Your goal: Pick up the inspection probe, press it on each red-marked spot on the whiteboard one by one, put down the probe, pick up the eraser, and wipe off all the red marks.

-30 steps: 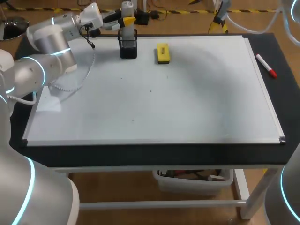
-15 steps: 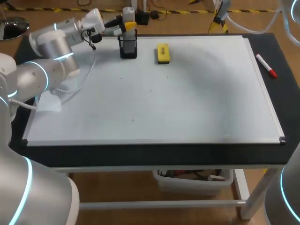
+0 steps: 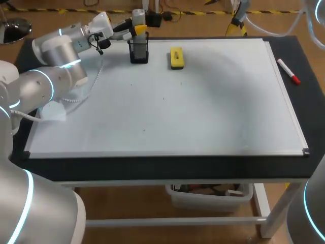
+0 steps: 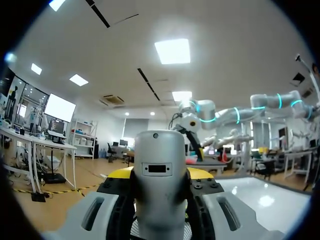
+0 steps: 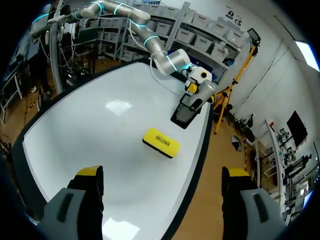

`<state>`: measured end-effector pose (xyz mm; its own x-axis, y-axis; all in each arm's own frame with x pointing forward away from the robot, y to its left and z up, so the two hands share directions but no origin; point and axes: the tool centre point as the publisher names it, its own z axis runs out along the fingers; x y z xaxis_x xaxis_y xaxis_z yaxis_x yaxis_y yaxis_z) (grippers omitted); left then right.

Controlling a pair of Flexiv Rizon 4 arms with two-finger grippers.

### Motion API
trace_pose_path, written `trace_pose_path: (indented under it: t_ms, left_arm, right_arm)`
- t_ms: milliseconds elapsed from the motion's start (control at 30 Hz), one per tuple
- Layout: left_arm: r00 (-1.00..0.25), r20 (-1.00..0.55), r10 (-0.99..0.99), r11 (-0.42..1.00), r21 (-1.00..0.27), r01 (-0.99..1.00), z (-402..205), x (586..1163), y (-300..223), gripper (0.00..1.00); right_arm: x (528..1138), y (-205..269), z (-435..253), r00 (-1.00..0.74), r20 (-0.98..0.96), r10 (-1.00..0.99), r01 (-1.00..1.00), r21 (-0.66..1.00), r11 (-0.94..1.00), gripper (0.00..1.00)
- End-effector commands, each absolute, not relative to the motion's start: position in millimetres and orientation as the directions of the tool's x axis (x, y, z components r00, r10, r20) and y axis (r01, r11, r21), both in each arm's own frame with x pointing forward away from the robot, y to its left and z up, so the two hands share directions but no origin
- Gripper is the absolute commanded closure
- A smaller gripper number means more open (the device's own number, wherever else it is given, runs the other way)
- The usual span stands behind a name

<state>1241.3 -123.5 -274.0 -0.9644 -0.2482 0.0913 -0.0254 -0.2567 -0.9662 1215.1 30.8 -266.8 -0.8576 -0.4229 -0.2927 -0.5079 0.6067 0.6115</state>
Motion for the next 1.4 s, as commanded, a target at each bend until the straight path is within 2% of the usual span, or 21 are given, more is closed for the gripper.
trace_pose_path:
  t_ms: [33, 67, 433, 800, 1133, 1400]
  left_arm:
    - [-0.905, -0.089, 0.417, -0.261, -0.965, -0.025, -282, 1248, -122, 0.21]
    - [-0.904, -0.09, 0.418, -0.258, -0.966, -0.023, -282, 1248, -122, 0.0]
    - [-0.913, -0.104, 0.395, -0.238, -0.971, 0.008, -273, 1243, -105, 0.0]
    - [-0.943, -0.099, 0.319, -0.106, -0.992, 0.068, -260, 1240, -73, 0.0]
    - [-0.977, -0.093, 0.192, 0.08, -0.991, 0.11, -244, 1238, -52, 0.0]
    - [-0.987, -0.115, 0.116, 0.309, -0.94, 0.146, -222, 1223, -50, 0.0]
  right_arm:
    - [1223, 29, -268, -0.848, -0.23, -0.478, -0.507, 0.617, 0.602, 0.0]
    - [1223, 29, -268, -0.848, -0.23, -0.478, -0.507, 0.617, 0.602, 0.0]
    - [1223, 29, -268, -0.848, -0.23, -0.478, -0.507, 0.617, 0.602, 0.0]
    - [1223, 29, -268, -0.848, -0.23, -0.478, -0.507, 0.617, 0.602, 0.0]
    - [1223, 29, -268, -0.848, -0.23, -0.478, -0.507, 0.617, 0.602, 0.0]
    - [1223, 29, -268, -0.848, -0.23, -0.478, -0.507, 0.617, 0.602, 0.0]
